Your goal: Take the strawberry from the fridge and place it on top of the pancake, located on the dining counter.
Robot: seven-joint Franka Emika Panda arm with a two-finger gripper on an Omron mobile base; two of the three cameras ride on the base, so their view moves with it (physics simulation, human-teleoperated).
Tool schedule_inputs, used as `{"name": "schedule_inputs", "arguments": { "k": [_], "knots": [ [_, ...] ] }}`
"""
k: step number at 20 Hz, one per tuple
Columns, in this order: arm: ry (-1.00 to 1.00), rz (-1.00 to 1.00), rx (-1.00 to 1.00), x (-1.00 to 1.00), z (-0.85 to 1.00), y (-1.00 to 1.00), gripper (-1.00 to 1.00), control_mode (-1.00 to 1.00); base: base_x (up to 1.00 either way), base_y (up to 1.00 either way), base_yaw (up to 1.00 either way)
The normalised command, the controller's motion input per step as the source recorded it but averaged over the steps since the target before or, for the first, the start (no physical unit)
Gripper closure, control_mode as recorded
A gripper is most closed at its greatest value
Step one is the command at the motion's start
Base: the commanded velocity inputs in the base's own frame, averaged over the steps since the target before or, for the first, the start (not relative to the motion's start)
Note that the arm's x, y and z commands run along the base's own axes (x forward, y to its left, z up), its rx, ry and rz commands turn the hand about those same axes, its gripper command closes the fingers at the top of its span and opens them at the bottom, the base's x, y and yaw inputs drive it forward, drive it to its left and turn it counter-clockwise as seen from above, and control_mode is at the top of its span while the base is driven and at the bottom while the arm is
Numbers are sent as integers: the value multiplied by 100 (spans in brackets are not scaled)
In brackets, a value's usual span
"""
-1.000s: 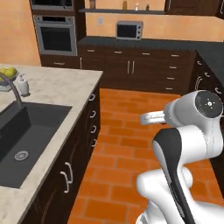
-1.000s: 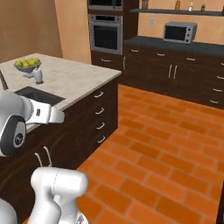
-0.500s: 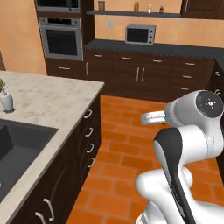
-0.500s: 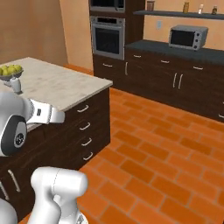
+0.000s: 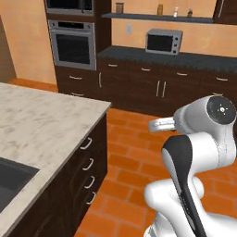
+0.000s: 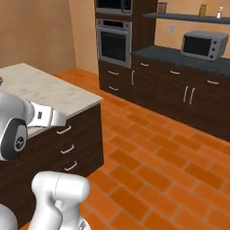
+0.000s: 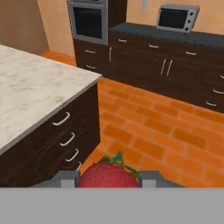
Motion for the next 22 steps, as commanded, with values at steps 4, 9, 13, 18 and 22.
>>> {"name": "schedule_inputs", "arguments": {
  "k": [4, 9, 13, 18, 22],
  "knots": [
    [0, 0, 0, 0, 0, 0, 100, 100, 100, -67, 27],
    [0, 0, 0, 0, 0, 0, 100, 100, 100, -67, 27],
    [0, 0, 0, 0, 0, 0, 100, 100, 100, -76, 28],
    [0, 0, 0, 0, 0, 0, 100, 100, 100, -77, 33],
    [0, 0, 0, 0, 0, 0, 100, 100, 100, -68, 43]
  ]
}}
